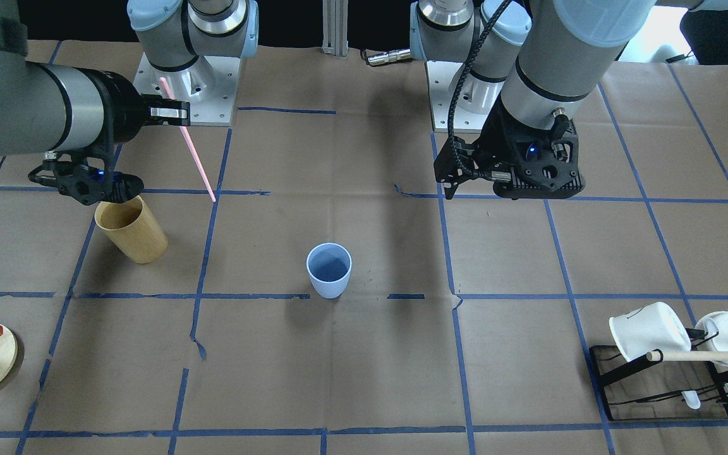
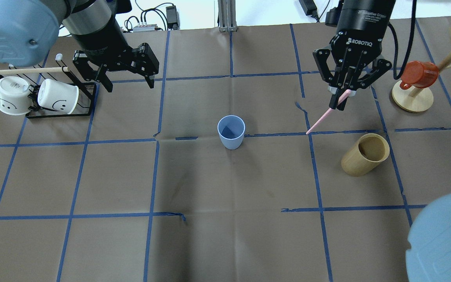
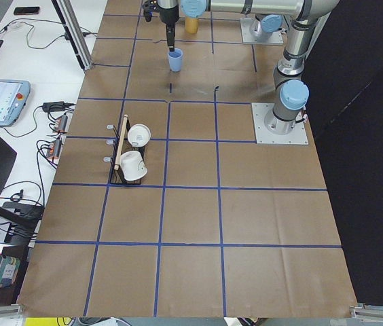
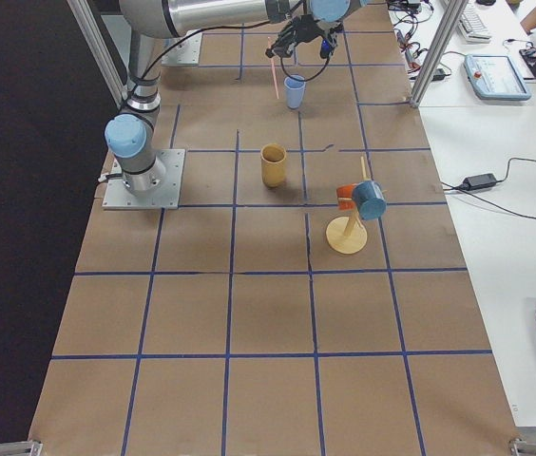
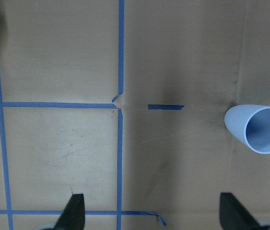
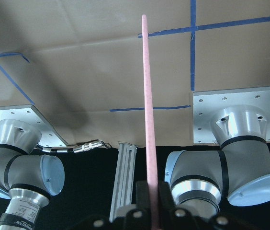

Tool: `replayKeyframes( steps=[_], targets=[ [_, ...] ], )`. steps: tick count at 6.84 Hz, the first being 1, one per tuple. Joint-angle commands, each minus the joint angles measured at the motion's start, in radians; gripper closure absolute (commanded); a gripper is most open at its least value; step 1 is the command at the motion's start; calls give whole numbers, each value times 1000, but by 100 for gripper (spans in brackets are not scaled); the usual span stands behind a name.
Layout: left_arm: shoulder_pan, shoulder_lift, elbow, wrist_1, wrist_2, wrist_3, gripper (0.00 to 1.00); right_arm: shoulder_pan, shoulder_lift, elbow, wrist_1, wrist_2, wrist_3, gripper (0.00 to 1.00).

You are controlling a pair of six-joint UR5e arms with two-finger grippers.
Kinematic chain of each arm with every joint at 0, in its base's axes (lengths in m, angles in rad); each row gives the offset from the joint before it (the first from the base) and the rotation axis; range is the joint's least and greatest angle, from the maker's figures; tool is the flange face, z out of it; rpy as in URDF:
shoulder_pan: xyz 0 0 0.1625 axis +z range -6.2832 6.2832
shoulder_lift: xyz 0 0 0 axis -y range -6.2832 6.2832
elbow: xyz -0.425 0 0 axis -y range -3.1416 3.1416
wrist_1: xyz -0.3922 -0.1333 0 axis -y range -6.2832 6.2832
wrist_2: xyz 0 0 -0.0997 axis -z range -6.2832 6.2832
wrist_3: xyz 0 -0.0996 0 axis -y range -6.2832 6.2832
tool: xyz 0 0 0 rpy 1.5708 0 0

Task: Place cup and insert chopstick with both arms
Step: 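Carry the chopstick with the right gripper over the blue cup and lower it in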

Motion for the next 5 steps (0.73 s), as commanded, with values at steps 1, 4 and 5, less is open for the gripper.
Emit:
replayKeyframes(
  steps=[1, 4, 5],
  targets=[
    [27, 19, 2, 1, 2, 35, 0, 24, 2, -6, -2, 92, 66, 90],
    [27, 32, -3, 0, 11, 31, 0, 68, 19, -4, 0, 234, 111, 90],
    [27, 33, -1, -2, 11, 31, 0, 85, 28, -6, 0, 265, 125, 90]
  ],
)
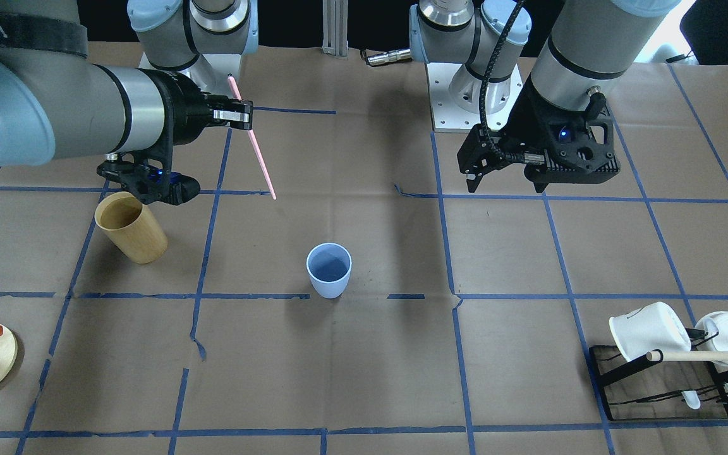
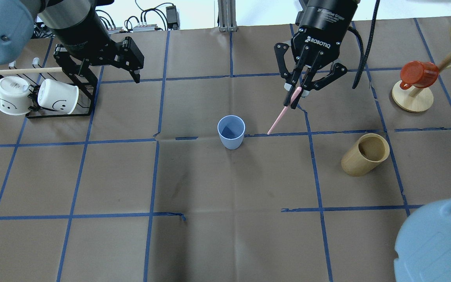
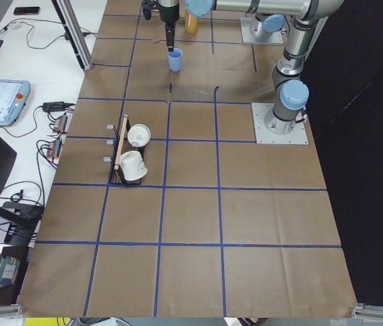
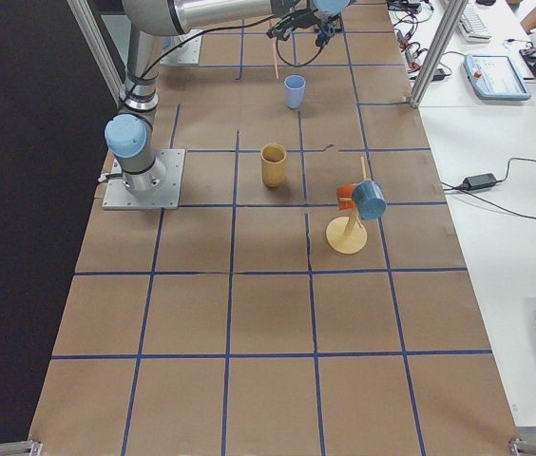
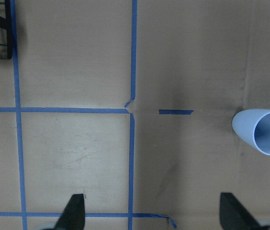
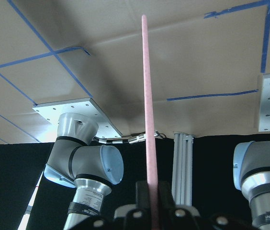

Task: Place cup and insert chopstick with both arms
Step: 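Carry the chopstick with the right gripper over the blue cup and lower it in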

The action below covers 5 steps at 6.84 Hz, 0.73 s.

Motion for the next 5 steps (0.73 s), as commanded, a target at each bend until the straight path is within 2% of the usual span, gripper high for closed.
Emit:
replayKeyframes(
  steps=[1, 3, 5],
  targets=[
    [0, 2, 1, -2, 2, 1, 0, 31, 17, -4, -3, 52, 29, 90],
    [0, 2, 1, -3, 3, -1, 0, 33, 52, -15, -48, 78, 45, 90],
    [-1, 2, 1, -2, 2, -4, 0, 33, 142, -151, -36, 83, 46, 90]
  ],
)
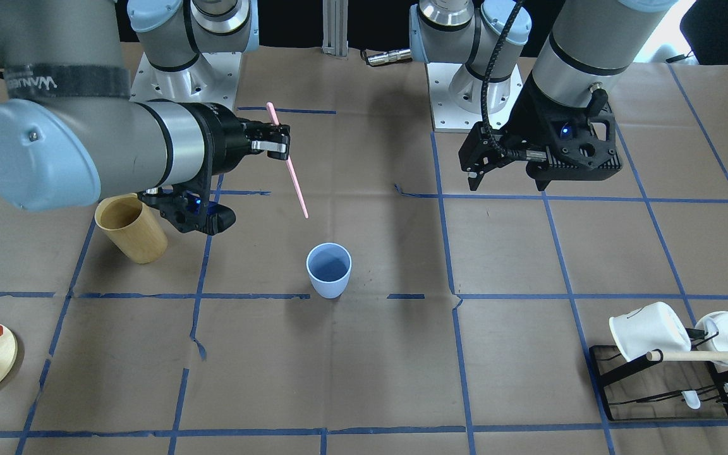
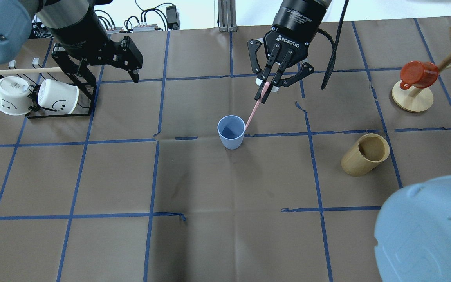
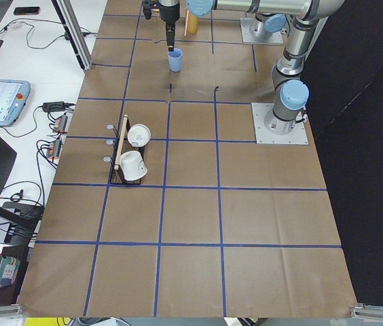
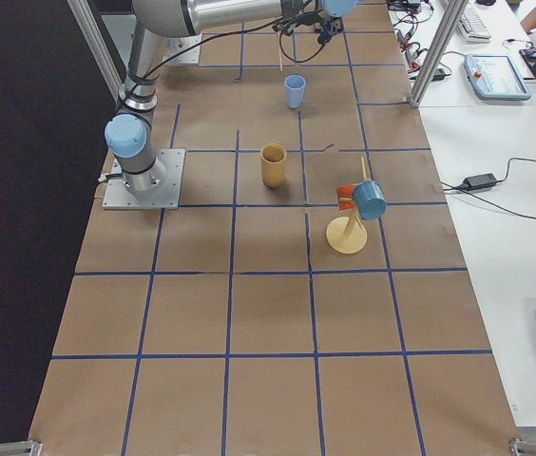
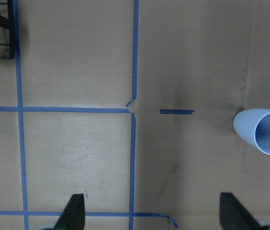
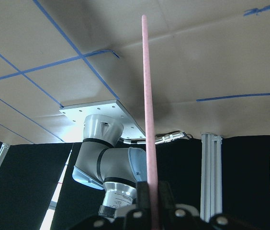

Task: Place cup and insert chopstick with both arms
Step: 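Carry the chopstick with the right gripper over the blue cup and lower it in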

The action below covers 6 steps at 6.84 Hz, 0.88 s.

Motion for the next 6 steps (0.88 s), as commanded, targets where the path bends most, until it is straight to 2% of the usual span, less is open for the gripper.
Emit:
replayKeyframes(
  steps=[1, 6],
  targets=[
    [-1, 0, 0, 1, 0, -2, 0, 0, 82, -110, 22, 9, 1, 90],
    [-1, 0, 0, 1, -1, -2, 0, 23, 139, -111, 16, 12, -13, 90]
  ],
)
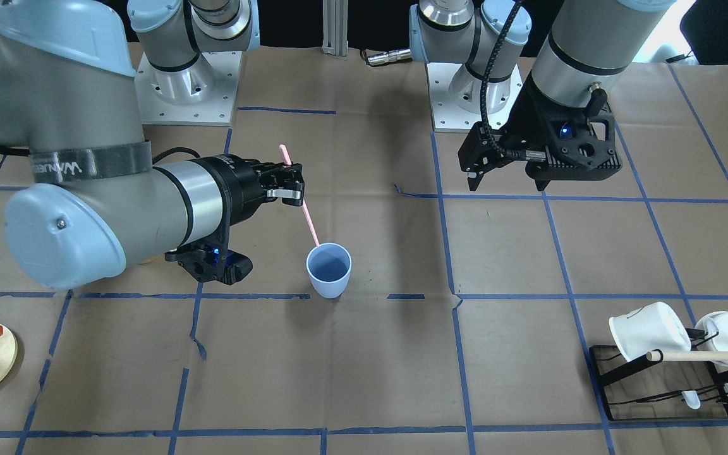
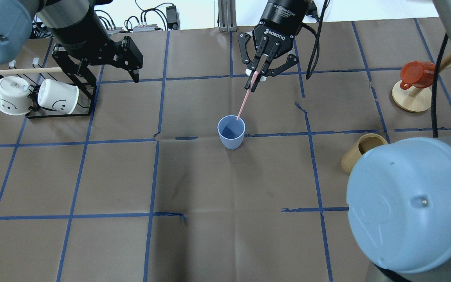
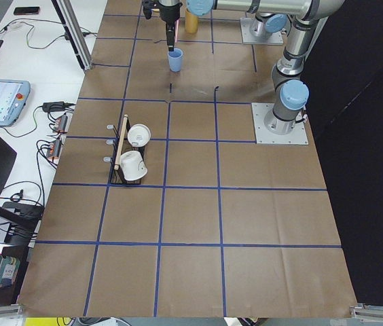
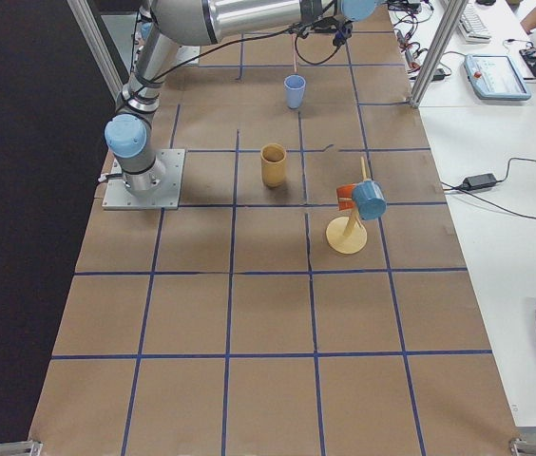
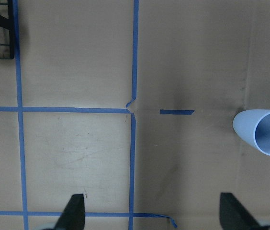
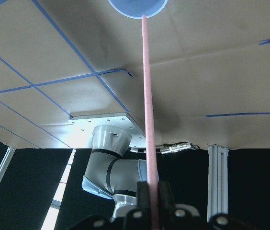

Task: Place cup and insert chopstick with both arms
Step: 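Carry the chopstick with the right gripper over the blue cup and lower it in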

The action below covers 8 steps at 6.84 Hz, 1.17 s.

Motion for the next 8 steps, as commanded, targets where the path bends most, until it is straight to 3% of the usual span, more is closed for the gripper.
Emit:
replayKeyframes(
  steps=[1, 8],
  targets=[
    [0, 0, 0, 0, 0, 0, 0, 4, 18, 2, -1, -1, -4, 90],
    [0, 0, 2, 0, 0, 0, 0, 28, 41, 17, 5, 8, -27, 90]
  ],
)
